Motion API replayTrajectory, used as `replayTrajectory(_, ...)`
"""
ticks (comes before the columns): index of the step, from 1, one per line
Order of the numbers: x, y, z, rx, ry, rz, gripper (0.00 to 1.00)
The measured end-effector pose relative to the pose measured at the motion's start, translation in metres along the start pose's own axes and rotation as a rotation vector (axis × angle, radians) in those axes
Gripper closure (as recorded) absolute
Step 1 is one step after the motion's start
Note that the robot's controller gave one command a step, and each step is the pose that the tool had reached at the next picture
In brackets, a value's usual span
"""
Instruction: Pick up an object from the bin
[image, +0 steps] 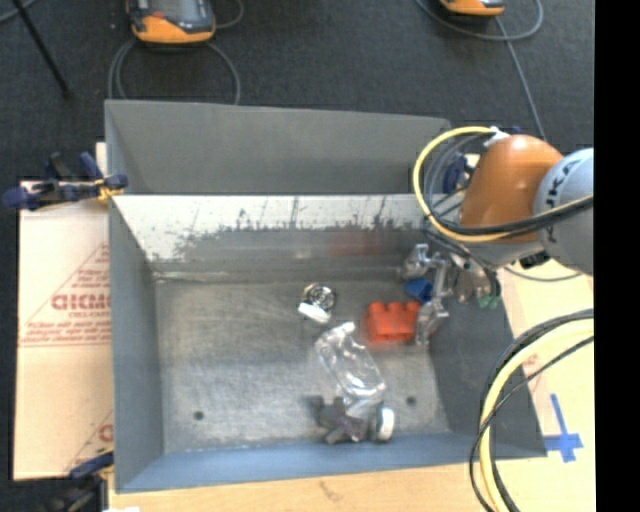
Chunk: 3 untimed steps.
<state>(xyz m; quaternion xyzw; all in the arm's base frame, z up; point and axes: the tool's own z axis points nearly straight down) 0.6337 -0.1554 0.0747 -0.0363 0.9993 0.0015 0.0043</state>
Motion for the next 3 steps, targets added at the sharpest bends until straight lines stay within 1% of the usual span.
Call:
replayTrajectory(1, 0.044, 0.014, 0.0, 0.005, -0.004, 0.052, 0.0)
replayTrajectory(2, 0.042, 0.014, -0.001, 0.005, -0.009, 0.053, 1.0)
replayTrajectory(3, 0.003, 0.015, -0.155, 0.008, -0.005, -0.101, 1.0)
